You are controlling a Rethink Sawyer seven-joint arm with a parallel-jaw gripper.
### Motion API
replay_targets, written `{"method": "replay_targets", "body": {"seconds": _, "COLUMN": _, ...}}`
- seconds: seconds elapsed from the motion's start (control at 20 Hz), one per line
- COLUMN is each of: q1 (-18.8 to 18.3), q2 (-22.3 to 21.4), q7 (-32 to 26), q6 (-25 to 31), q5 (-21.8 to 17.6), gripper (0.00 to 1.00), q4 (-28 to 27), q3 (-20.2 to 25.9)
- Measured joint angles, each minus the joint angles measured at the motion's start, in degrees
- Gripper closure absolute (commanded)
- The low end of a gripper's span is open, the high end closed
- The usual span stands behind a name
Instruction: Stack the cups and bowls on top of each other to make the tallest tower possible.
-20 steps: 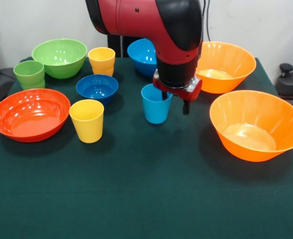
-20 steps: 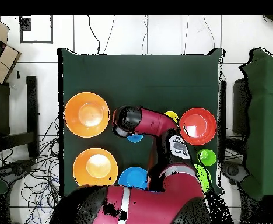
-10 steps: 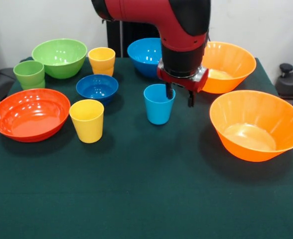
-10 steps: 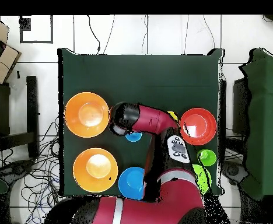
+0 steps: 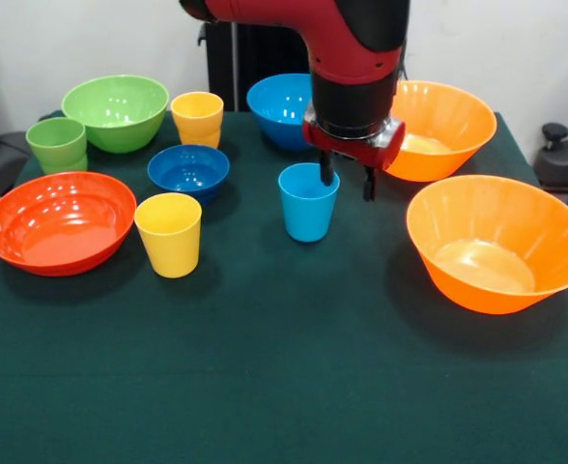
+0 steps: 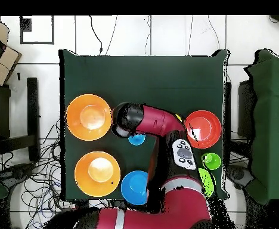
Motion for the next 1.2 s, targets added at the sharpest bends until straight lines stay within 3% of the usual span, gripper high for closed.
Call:
{"method": "replay_targets", "body": {"seconds": 0.65, "q1": -0.1, "q2": -2.6, "q7": 0.0, "q6": 8.7, "q5": 0.0, "gripper": 0.0, "q4": -0.7, "q3": -0.7}}
{"method": "replay_targets", "body": {"seconds": 1.2, "q1": -2.6, "q2": -7.5, "q7": 0.0, "q6": 10.3, "q5": 0.0, "gripper": 0.0, "q4": -0.3, "q3": -0.9}}
